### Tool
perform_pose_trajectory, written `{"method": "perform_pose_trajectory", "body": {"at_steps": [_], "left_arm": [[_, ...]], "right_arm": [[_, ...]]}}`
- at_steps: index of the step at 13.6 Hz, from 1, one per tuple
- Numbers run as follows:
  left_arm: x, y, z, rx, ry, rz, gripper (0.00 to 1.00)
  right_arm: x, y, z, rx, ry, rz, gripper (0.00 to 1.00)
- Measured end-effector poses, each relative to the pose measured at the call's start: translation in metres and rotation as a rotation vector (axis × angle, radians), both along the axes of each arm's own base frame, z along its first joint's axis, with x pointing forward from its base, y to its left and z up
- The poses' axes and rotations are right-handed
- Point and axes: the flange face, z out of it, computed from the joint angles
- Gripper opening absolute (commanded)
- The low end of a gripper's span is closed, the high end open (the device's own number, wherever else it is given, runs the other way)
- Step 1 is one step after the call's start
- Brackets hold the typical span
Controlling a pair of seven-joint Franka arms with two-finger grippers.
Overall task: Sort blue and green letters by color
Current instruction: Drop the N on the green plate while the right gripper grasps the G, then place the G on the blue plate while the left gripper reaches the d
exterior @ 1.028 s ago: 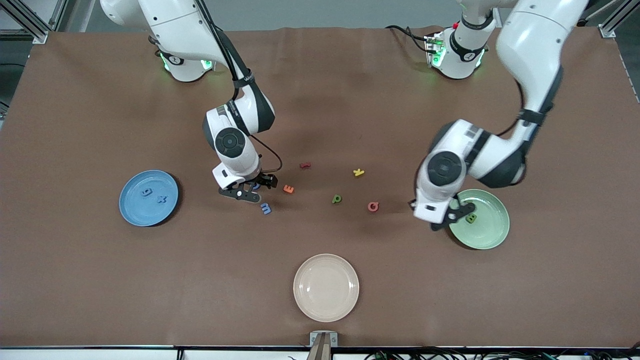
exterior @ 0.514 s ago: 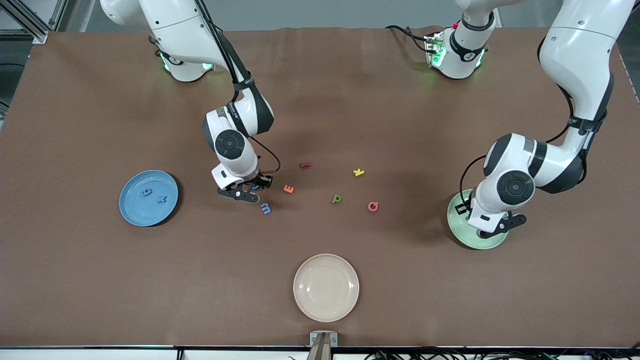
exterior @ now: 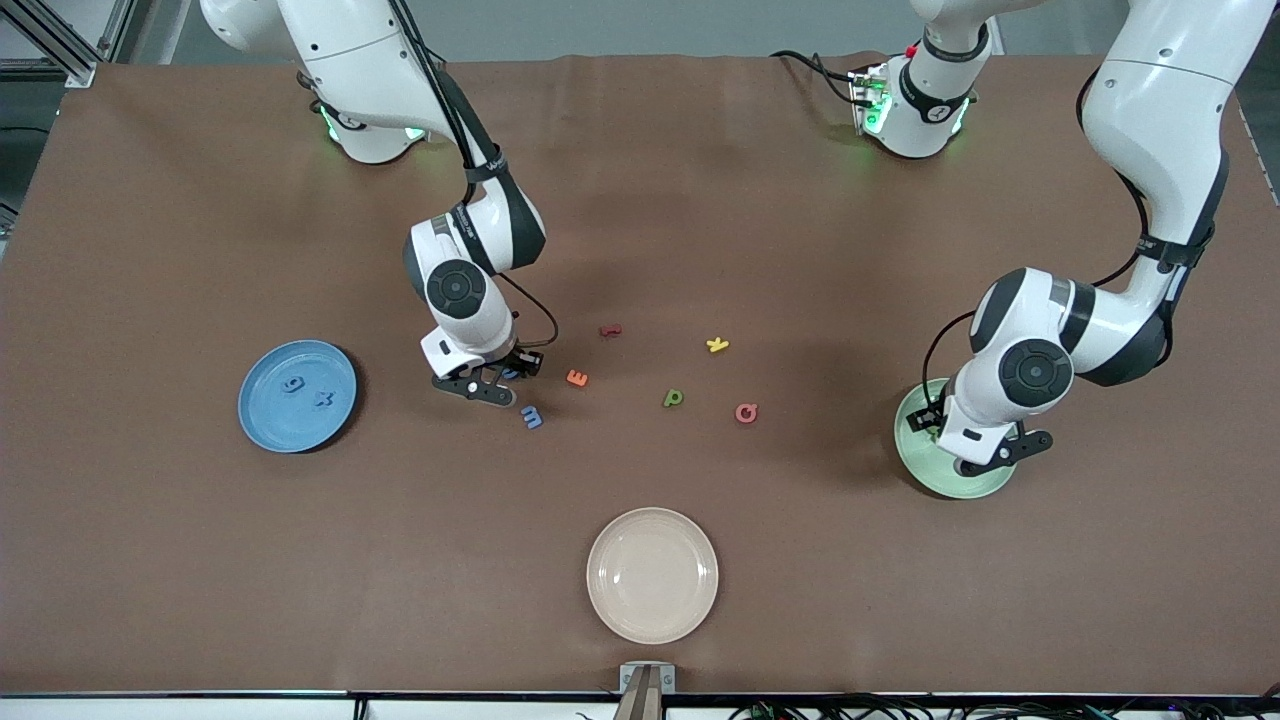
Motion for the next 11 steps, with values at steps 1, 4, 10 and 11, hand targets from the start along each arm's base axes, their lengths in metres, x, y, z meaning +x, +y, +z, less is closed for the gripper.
{"method": "perform_pose_trajectory", "body": {"at_steps": [1,4,10,11], "left_arm": [[0.001,-0.010,0.005,-0.009,-0.011,-0.004,1.00],[0.000,-0.050,0.023,-0.037,-0.051,0.029,1.00],[-0.025,-0.156,0.029,-0.058,-0.084,0.044,1.00],[-0.032,-0.175,0.030,-0.061,-0.087,0.036,1.00]], "right_arm": [[0.000,0.000,0.000,0.000,0.000,0.000,0.43],[0.001,-0.001,-0.003,0.000,-0.007,-0.002,0.42],[0.001,0.000,-0.004,0.003,-0.014,-0.003,0.16],[0.001,0.000,-0.004,0.003,-0.014,-0.003,0.15]]}}
